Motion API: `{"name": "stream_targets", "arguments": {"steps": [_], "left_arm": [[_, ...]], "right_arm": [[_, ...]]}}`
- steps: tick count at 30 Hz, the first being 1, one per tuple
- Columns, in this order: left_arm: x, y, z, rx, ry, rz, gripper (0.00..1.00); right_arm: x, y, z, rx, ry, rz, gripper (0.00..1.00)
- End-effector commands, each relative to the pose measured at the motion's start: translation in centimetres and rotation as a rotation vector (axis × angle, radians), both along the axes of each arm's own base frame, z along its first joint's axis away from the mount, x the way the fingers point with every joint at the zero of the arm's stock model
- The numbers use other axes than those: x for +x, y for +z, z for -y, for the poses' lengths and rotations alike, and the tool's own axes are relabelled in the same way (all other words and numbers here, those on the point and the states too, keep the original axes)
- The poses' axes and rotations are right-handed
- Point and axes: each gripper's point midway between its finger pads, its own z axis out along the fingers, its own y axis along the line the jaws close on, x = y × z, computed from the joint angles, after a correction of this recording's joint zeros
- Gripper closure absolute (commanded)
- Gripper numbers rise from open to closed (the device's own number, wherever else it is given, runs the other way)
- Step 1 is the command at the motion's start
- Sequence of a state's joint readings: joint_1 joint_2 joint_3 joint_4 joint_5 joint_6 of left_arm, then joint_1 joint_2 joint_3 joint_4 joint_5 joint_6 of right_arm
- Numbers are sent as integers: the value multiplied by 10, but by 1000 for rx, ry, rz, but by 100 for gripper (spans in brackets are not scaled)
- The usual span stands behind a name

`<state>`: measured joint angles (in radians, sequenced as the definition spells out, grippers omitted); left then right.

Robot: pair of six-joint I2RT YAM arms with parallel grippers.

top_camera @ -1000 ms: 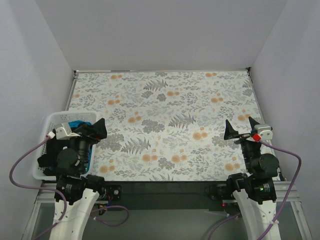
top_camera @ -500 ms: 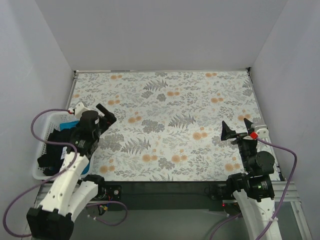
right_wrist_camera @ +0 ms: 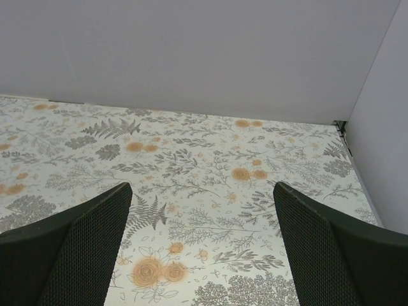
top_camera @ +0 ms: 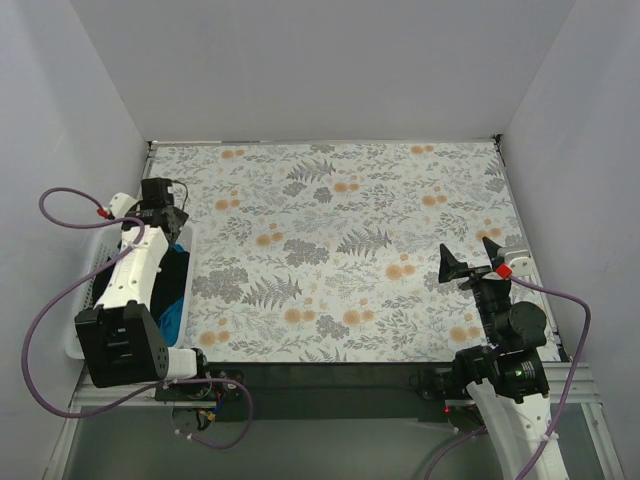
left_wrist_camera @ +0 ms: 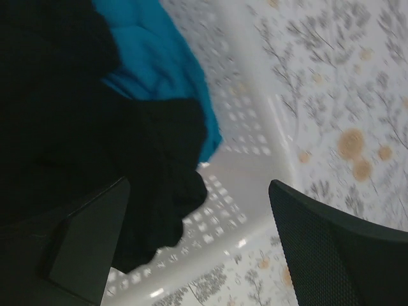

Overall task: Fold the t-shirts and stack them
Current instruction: Grab the tshirt from the pile

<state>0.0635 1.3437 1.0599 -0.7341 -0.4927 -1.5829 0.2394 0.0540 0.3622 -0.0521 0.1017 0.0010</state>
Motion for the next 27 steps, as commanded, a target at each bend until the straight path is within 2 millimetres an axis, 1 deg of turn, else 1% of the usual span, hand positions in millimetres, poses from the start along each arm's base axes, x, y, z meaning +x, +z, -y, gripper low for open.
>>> {"name": "stream_targets", "arguments": {"steps": [1, 2, 3, 4, 7, 9, 12, 14, 15, 16, 17, 18, 20, 21, 22, 23, 24, 25, 26, 27], "left_arm": [[-36, 1, -47, 55, 229, -42, 10], [-42, -1, -53, 64, 259, -45, 11], [-43, 2, -57, 72, 274, -13, 12], [-51, -7, -59, 76, 294, -32, 12], [-66, -12, -74, 117, 354, -45, 13], [-70, -23, -83, 133, 359, -57, 13], [-79, -41, -95, 122, 392, -124, 13], [-83, -41, -99, 148, 407, -141, 15], [-85, -42, -101, 162, 412, -149, 24], [-86, -42, -101, 167, 416, -150, 31], [-85, -42, -102, 167, 421, -143, 40], [-85, -41, -101, 167, 421, -138, 54], [-85, -38, -102, 173, 421, -133, 70], [-84, -32, -103, 180, 422, -117, 87], [-83, -27, -104, 187, 422, -105, 94], [-82, -22, -104, 191, 419, -93, 98], [-80, -13, -103, 199, 407, -70, 100], [-75, -1, -103, 207, 400, -39, 100], [-69, 7, -98, 219, 367, -24, 100], [-64, 21, -95, 229, 349, 13, 100]], "right_arm": [[-1, 11, -3, 13, 13, 41, 2], [0, 10, -4, 11, 16, 34, 2], [0, 9, -6, 8, 27, 31, 2], [0, 8, -8, 7, 36, 28, 2], [2, 5, -11, 2, 48, 12, 2], [2, 4, -13, -2, 60, 7, 1], [5, -1, -15, -37, 67, -7, 2], [6, -2, -16, -41, 71, -12, 2], [6, -3, -17, -45, 78, -17, 2], [6, -4, -18, -46, 80, -18, 2], [7, -4, -18, -46, 82, -20, 2], [7, -5, -18, -49, 83, -24, 2], [8, -6, -18, -50, 81, -28, 2], [8, -7, -19, -51, 83, -31, 2], [8, -7, -19, -51, 85, -31, 2], [8, -7, -19, -51, 85, -33, 2], [8, -7, -19, -51, 85, -33, 2], [8, -7, -19, -51, 85, -33, 2], [9, -8, -20, -52, 86, -36, 2], [9, -8, -20, -53, 86, -39, 2]]}}
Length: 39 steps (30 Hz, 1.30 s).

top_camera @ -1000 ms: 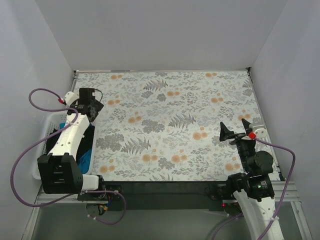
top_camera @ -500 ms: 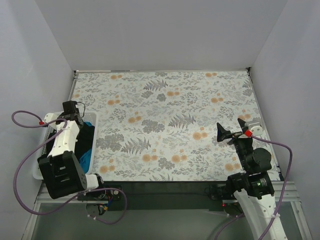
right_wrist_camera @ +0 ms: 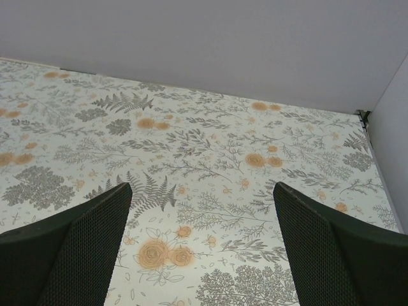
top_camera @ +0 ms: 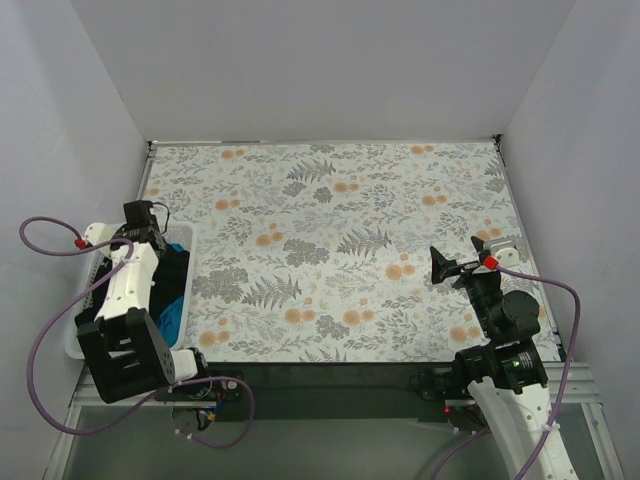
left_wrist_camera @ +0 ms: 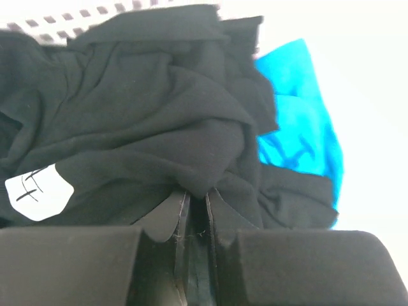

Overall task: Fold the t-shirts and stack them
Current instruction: Grab the tshirt from the pile, then move the tshirt to the center of the board

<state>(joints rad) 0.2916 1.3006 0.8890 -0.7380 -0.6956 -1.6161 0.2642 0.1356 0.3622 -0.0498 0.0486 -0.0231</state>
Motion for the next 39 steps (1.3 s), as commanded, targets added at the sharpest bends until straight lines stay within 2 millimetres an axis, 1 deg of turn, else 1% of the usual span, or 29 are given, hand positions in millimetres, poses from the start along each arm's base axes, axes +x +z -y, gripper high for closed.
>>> {"name": "stream_targets", "arguments": {"steps": [1, 4, 5, 7, 8, 10, 11, 13, 14, 15, 16, 18, 19, 21, 22, 24, 25, 27, 28, 29, 30, 31, 32, 33, 34, 35, 37, 38, 39], "left_arm": [[27, 75, -3, 134, -44, 172, 100], [50, 112, 25, 191, -167, 227, 100], [65, 133, 46, 217, -234, 270, 100], [83, 151, 84, 228, -368, 295, 100], [92, 169, 96, 234, -408, 333, 100], [103, 187, 120, 247, -499, 346, 100], [114, 206, 149, 254, -576, 385, 100], [125, 221, 178, 278, -673, 393, 100], [132, 224, 204, 285, -757, 376, 100], [137, 244, 223, 270, -809, 427, 100], [137, 253, 255, 261, -897, 453, 100], [144, 277, 302, 264, -1044, 520, 100], [136, 285, 338, 247, -1141, 558, 100], [133, 295, 376, 252, -1243, 593, 100], [122, 306, 403, 235, -1320, 633, 100], [117, 303, 425, 251, -1393, 622, 99], [111, 293, 442, 235, -1452, 616, 98], [108, 273, 456, 217, -1519, 587, 90], [103, 246, 466, 187, -1581, 549, 58], [101, 232, 469, 167, -1593, 531, 39], [98, 219, 470, 120, -1578, 526, 28], [95, 214, 469, 86, -1566, 529, 22], [89, 194, 466, 61, -1564, 497, 16], [87, 190, 463, 42, -1550, 502, 15], [81, 199, 457, 6, -1517, 555, 14], [77, 177, 449, 7, -1501, 516, 14], [70, 174, 437, -32, -1456, 541, 14], [64, 157, 433, -56, -1453, 507, 14], [62, 148, 428, -78, -1436, 495, 15]], "right_arm": [[1, 9, -3, 0, 14, 32, 2], [2, 7, -3, 0, 12, 25, 2], [2, 7, -3, 0, 14, 25, 2], [2, 7, -3, -1, 14, 22, 2], [2, 7, -4, 0, 14, 20, 2], [3, 6, -3, 0, 11, 19, 2], [2, 7, -3, 1, 13, 20, 2], [3, 6, -4, 0, 16, 14, 2], [3, 6, -4, 1, 14, 14, 2], [3, 7, -4, 2, 16, 15, 2], [3, 7, -4, 3, 16, 13, 2], [3, 7, -3, 3, 11, 13, 2], [3, 7, -3, 3, 7, 13, 2], [3, 8, -2, 4, 2, 13, 2], [3, 8, -1, 9, -2, 10, 2], [4, 10, 1, 20, -16, 4, 2], [4, 9, 1, 18, -16, -2, 2], [3, 11, -1, 14, -1, -9, 2], [3, 11, -4, 10, 10, -19, 2], [2, 10, -8, 38, 30, -38, 2], [2, 8, -9, 42, 38, -56, 2], [3, 9, -12, 43, 52, -68, 2], [0, 7, -21, 41, 102, -83, 2], [1, 2, -27, 32, 131, -114, 2], [1, 3, -33, 26, 164, -124, 2], [0, 1, -39, 43, 197, -152, 2], [8, -11, -41, 78, 180, -259, 2], [13, -18, -39, 92, 152, -304, 2], [20, -34, -42, 95, 144, -391, 2]]}}
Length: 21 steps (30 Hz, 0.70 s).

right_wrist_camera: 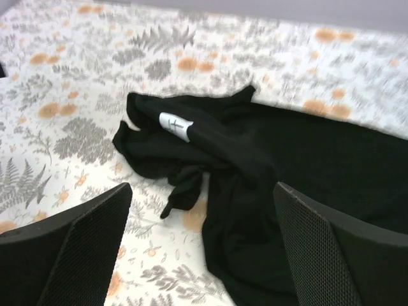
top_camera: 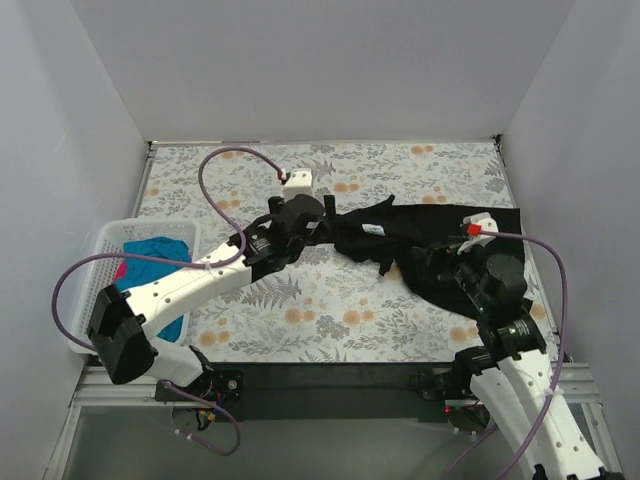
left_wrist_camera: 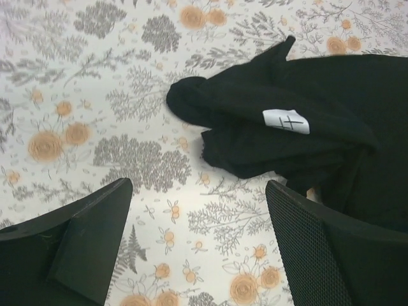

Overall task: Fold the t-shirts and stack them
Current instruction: Move the tshirt to the center of the board

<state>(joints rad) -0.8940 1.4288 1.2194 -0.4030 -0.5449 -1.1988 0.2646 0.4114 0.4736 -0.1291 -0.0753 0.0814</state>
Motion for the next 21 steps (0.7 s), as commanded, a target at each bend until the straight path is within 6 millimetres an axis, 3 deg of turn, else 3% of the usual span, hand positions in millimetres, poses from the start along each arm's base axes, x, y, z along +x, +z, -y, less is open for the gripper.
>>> {"name": "stream_targets", "arguments": {"steps": [1, 2, 3, 4, 5, 6, 7, 8, 9, 11, 16, 17, 19, 20, 21], "left_arm": [[-13, 19, -17, -184, 68, -2, 15], [-16, 14, -20, -238, 96, -30, 16], [-24, -11, -20, -236, 85, -92, 16], [-24, -20, -23, -249, 97, -120, 17], [-27, -31, -22, -266, 110, -157, 17], [-29, -41, -24, -278, 108, -196, 17], [-30, -46, -26, -283, 119, -214, 17], [-30, -45, -31, -292, 124, -215, 17], [-29, -52, -42, -285, 151, -220, 17], [-27, -56, -57, -291, 181, -222, 18], [-19, -71, -123, -277, 278, -238, 18], [-18, -73, -130, -263, 291, -233, 18], [-22, -76, -145, -223, 307, -210, 18], [-23, -79, -149, -211, 311, -205, 18], [-23, -80, -151, -206, 307, -186, 18]], "right_arm": [[7, -16, -12, 47, 9, -181, 2], [11, -17, -12, 49, 1, -216, 2], [18, -34, -15, 42, -4, -298, 2], [21, -41, -18, 45, -5, -342, 2], [24, -36, -25, 58, 21, -367, 2], [28, -50, -32, 41, 56, -430, 10], [25, -50, -47, 44, 135, -457, 17], [30, -42, -55, 33, 163, -454, 22], [34, -53, -62, -9, 185, -491, 22], [38, -57, -83, -104, 215, -493, 21], [41, -68, -123, -334, 291, -435, 21], [43, -81, -131, -371, 300, -461, 21], [45, -85, -147, -460, 329, -430, 21], [47, -102, -151, -516, 339, -453, 21], [53, -100, -157, -534, 333, -441, 21]]}}
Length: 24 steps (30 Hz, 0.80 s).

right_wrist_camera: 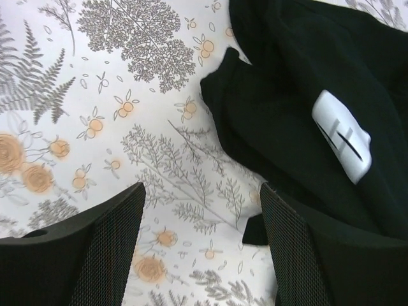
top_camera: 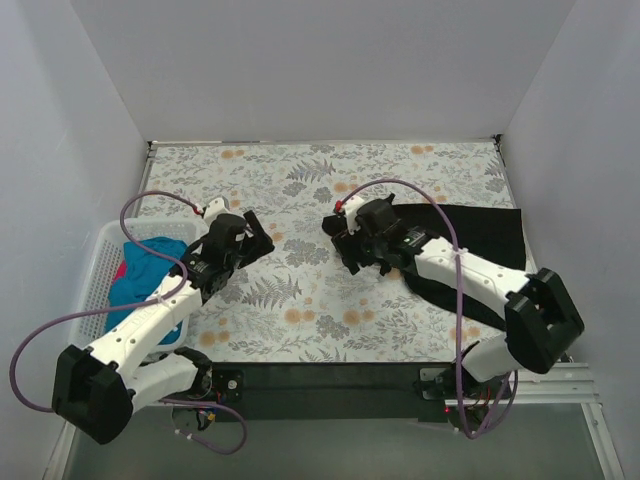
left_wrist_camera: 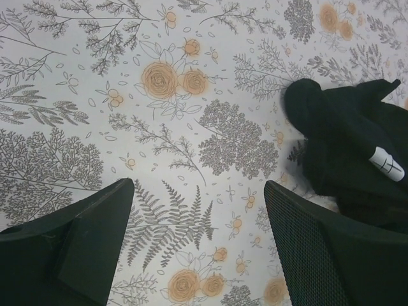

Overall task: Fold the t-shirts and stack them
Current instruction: Move the tshirt to the center of the board, then flatten the tshirt out

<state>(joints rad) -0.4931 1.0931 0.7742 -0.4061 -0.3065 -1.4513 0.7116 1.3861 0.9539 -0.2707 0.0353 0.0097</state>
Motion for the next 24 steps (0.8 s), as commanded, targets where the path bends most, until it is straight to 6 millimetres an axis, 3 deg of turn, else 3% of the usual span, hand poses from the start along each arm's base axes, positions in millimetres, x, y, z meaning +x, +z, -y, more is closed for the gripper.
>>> {"name": "stream_targets", "arguments": {"steps": [1, 2, 4, 5, 10, 13, 14, 16, 17, 18, 20, 23, 24], "left_arm": [[-11, -6, -13, 58, -23, 33, 18], [-12, -9, -15, 66, -22, 40, 18], [-12, -10, -19, 75, -13, 58, 18], [-11, -5, -18, 67, -17, 67, 18], [-13, -4, -12, 45, -41, 65, 18], [-14, -4, -12, 37, -43, 67, 18], [-14, -2, -12, 32, -41, 72, 18], [-15, 0, -12, 28, -40, 79, 18], [-15, 1, -13, 26, -37, 83, 18], [-15, 1, -13, 24, -38, 84, 18], [-15, 3, -13, 22, -38, 89, 18], [-17, 4, -14, 18, -34, 99, 18], [-17, 6, -14, 14, -33, 106, 18]], "right_arm": [[21, -5, -9, -150, 20, 93, 21], [24, -19, -13, -186, 29, 73, 21], [33, -19, -23, -205, 29, 88, 22], [36, -32, -26, -236, 33, 73, 22], [51, -53, -40, -332, 49, 90, 28], [58, -67, -49, -373, 66, 87, 44], [64, -62, -55, -367, 64, 103, 59], [67, -62, -61, -378, 73, 118, 74], [71, -57, -67, -371, 77, 130, 90], [70, -54, -74, -367, 88, 137, 97], [68, -41, -82, -356, 102, 145, 99], [63, 19, -114, -211, 128, 198, 99], [61, 54, -130, -122, 150, 217, 99]]}}
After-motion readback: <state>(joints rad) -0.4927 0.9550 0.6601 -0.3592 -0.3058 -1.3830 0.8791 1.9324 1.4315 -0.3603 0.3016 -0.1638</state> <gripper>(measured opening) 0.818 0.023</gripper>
